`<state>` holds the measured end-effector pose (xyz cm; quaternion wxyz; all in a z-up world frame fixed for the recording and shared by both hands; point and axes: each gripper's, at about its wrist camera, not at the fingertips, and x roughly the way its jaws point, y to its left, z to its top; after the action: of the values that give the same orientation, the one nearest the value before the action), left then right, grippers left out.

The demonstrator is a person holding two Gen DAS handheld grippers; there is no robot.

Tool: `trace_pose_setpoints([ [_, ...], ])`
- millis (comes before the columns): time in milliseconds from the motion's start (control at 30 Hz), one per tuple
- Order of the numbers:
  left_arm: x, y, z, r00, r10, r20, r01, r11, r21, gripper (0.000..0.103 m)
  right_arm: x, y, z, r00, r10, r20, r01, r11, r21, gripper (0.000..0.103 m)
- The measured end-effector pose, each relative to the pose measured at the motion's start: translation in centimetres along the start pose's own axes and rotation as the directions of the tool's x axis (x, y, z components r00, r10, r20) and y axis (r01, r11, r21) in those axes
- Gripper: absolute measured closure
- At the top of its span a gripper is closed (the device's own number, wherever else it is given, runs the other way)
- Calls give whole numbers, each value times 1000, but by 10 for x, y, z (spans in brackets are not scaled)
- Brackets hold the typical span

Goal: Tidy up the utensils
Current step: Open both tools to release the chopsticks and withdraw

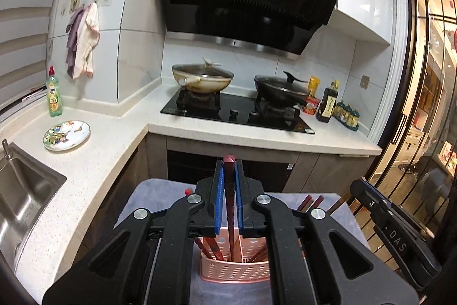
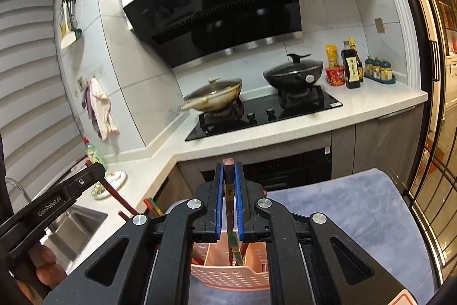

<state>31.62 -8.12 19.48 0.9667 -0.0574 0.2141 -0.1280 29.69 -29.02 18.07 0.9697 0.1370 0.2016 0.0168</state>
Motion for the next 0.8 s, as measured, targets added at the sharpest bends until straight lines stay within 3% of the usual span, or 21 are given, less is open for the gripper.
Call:
trace_pose_setpoints([
  [67, 7, 0, -7, 1000, 1, -22, 0, 1000, 4, 95, 2, 1, -5, 1000, -9, -3, 9, 1000, -15, 93],
  [133, 7, 1, -12, 1000, 6, -22, -6, 1000, 7, 88, 1, 1, -7, 1000, -10, -9, 10, 1000, -23, 89],
  [200, 4, 1, -14, 1000, 12, -15, -12, 1000, 6, 62, -3, 2, -8, 1000, -5, -5, 5, 1000, -19, 83],
  [233, 0, 2, -15, 1000, 15, -2, -15, 1000, 4, 59, -6, 2, -7, 1000, -4, -2, 4, 1000, -19, 82],
  [533, -24, -4, -22, 999, 34, 11, -34, 999, 41, 56, -37, 11, -17, 1000, 15, 9, -15, 999, -32, 78],
  [800, -55, -7, -41, 997, 80, 10, -81, 994, 72, 43, -71, 18, -41, 1000, -10, -2, 10, 996, -84, 62],
])
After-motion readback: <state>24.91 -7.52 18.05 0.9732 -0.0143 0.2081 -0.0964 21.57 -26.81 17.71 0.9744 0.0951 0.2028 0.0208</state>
